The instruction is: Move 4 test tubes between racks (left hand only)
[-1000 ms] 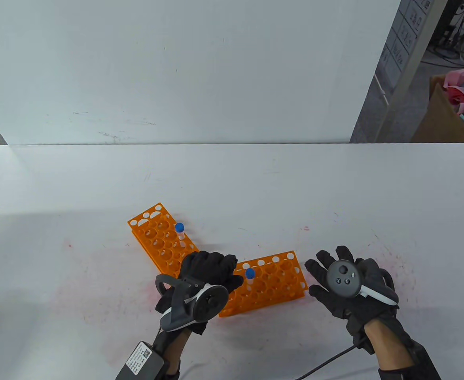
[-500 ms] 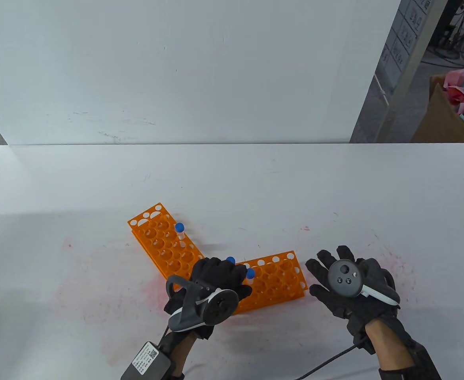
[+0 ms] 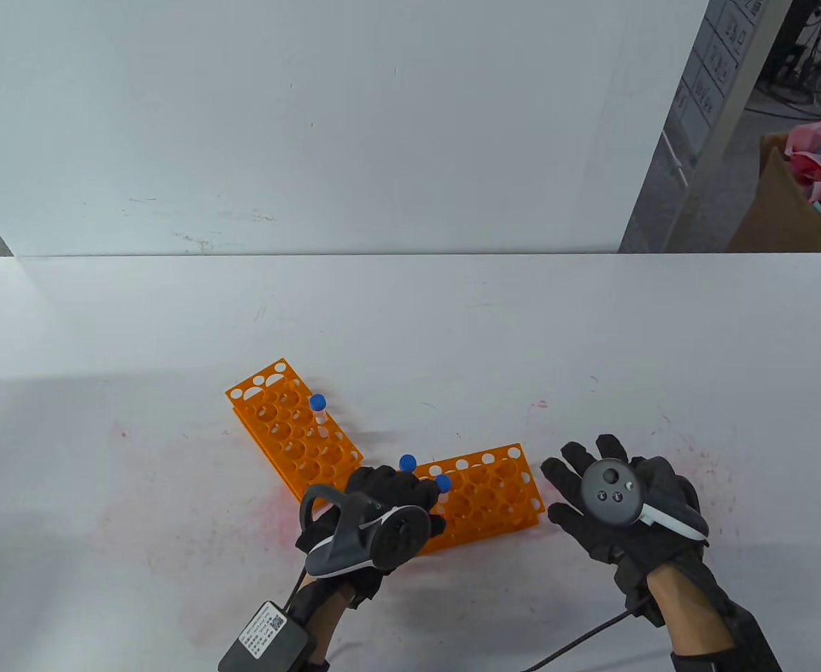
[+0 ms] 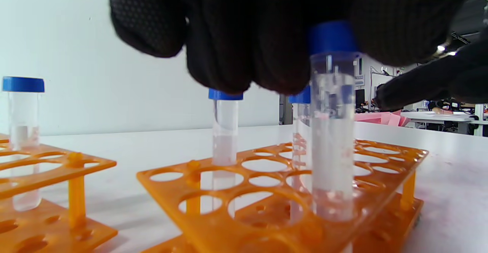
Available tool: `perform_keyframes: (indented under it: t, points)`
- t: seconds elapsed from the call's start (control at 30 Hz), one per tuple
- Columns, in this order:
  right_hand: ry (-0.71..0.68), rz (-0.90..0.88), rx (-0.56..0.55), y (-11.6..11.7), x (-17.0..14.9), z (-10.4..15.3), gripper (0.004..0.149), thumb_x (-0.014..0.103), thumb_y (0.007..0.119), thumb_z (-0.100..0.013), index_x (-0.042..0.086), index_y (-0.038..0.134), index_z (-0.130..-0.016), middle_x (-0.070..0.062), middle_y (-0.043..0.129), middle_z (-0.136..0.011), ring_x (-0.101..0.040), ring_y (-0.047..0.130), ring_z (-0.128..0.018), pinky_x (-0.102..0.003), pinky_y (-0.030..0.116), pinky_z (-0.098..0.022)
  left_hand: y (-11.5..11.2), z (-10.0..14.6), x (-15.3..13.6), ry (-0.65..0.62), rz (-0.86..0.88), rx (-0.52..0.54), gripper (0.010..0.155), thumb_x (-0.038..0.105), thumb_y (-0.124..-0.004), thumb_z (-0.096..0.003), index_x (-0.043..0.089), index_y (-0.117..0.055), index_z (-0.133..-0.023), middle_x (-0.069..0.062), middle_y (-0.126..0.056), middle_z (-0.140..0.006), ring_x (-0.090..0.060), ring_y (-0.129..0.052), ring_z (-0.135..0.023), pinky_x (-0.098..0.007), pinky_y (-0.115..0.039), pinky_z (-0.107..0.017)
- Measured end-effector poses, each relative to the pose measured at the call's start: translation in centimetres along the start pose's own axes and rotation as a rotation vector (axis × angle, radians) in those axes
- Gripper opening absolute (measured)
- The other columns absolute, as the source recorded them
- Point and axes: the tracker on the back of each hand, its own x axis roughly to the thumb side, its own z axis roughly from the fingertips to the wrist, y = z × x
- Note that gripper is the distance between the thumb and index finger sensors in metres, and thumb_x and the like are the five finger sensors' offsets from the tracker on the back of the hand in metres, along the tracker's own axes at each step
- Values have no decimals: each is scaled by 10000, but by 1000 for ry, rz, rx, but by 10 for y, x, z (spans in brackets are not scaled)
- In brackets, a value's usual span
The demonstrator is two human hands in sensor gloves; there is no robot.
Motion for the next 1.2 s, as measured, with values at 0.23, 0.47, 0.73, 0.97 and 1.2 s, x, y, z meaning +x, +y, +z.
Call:
perform_keyframes:
  t: [0.23, 0.47, 0.73, 0.97, 1.2]
  points:
    - [0, 0, 1, 0, 0, 0, 635, 527, 578, -546, 276, 414, -1106, -115, 326, -1206, -531, 156, -1014, -785, 263, -654, -3, -1, 1, -5, -8, -32, 525, 558, -807, -411, 259, -873, -838, 5, -1018, -700, -239, -1017, -606, -526, -824, -567]
    - [-1, 1, -4, 0, 0, 0, 634, 527, 578, -546, 276, 417, -1105, -115, 325, -1206, -532, 156, -1014, -785, 262, -654, -5, -2, 4, -19, -28, -57, 524, 559, -807, -410, 263, -872, -838, 11, -1015, -705, -236, -1015, -612, -526, -821, -573]
    - [-1, 2, -7, 0, -1, 0, 634, 527, 578, -546, 276, 418, -1105, -116, 326, -1206, -532, 157, -1014, -785, 263, -654, -7, -2, 5, -19, -24, -65, 525, 559, -807, -409, 266, -865, -840, 14, -1010, -712, -234, -1013, -624, -527, -818, -580]
    - [-1, 1, -8, 0, -1, 0, 635, 527, 578, -546, 275, 417, -1106, -116, 326, -1206, -532, 157, -1014, -785, 264, -653, -8, -2, 5, -14, -12, -66, 527, 557, -809, -408, 263, -863, -842, 11, -1009, -713, -237, -1012, -623, -530, -817, -579]
    - [1, 4, -5, 0, -2, 1, 634, 527, 577, -547, 276, 416, -1106, -117, 325, -1206, -533, 154, -1013, -786, 261, -653, -8, -2, 4, -11, -16, -66, 538, 567, -799, -405, 270, -864, -849, 17, -1013, -723, -241, -1016, -633, -531, -815, -583]
